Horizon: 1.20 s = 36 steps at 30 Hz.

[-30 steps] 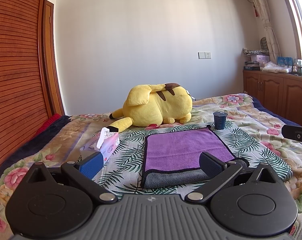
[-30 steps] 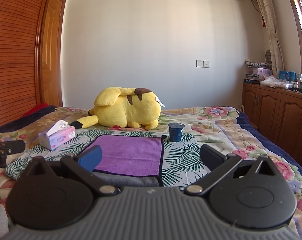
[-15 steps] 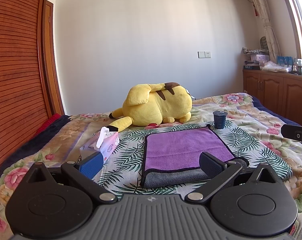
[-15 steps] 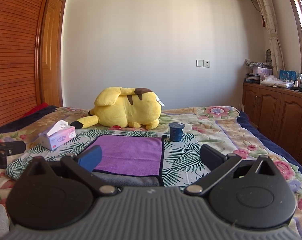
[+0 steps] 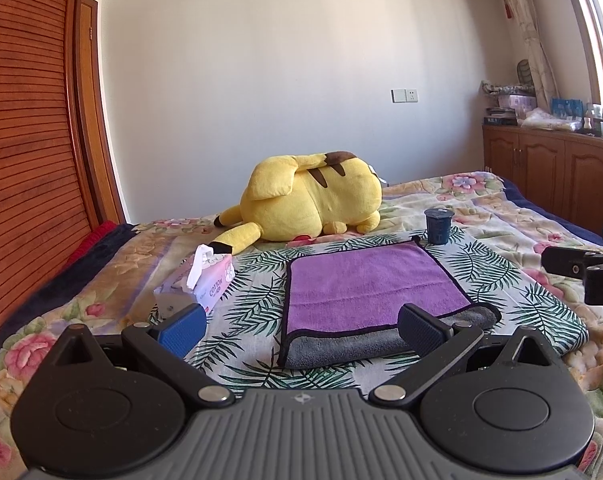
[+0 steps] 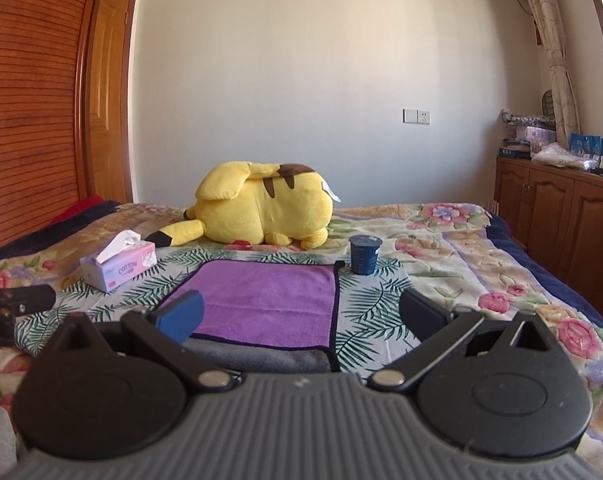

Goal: Fold towel

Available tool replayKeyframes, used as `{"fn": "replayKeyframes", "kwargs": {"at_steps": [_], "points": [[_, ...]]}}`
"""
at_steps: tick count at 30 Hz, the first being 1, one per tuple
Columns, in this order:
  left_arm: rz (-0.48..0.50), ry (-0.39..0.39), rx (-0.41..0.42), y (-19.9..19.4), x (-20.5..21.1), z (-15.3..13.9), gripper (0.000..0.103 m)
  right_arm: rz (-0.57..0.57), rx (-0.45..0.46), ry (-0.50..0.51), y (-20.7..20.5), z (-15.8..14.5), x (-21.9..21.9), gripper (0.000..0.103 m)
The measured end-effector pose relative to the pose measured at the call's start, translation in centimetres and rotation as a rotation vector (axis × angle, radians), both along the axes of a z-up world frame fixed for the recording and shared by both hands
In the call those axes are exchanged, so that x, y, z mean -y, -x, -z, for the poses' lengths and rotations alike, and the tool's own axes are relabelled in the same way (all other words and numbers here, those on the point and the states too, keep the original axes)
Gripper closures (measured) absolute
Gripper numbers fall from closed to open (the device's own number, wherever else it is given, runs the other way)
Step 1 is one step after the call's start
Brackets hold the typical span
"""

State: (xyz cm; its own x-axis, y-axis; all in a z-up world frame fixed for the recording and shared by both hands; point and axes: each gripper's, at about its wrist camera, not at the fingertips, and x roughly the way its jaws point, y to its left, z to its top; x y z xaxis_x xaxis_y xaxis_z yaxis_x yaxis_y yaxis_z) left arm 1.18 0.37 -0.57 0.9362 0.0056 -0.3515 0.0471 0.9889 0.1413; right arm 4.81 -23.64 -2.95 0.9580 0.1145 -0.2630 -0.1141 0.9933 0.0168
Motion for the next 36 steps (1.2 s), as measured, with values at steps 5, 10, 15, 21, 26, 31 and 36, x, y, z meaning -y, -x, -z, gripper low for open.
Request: {"fn": "replayKeyframes", "kwargs": {"at_steps": [5,10,15,21,26,31,36], "points": [[0.005,0.006,-0.029,-1.3,0.0,0.3,0.016,-0.018,-0.033,0.009,-1.0,0.4,-0.3,0.000],[0.002,-0.005,-0.053,-2.6,-0.2,0.8,0.016,-0.034,-0.022,0.018,-1.7,0.2,-0.4,0.000],[0.008,0.010,-0.085,-4.1,-0.4,0.8,0.016,-0.045,-0.029,0.021,-2.9,0.2,-0.5,0.000],[0.020,0.009,-0.092,-5.2,-0.4,0.7,0.016,-0.049,-0.039,0.025,-4.4,0.4,-0.6,0.000],[0.017,0.022,-0.084,-6.2,-0.8,0.2,0.016,-0.059,-0.041,0.021,-5.6,0.6,-0.6,0.000],[0.017,0.029,-0.087,-7.5,-1.4,0.0,0.016,-0.061,-0.051,0.022,-7.1,0.9,-0.6,0.000],[0.017,0.022,-0.102,-9.2,-2.0,0.4,0.016,-0.061,-0.054,0.035,-8.7,1.5,-0.6,0.000]]}}
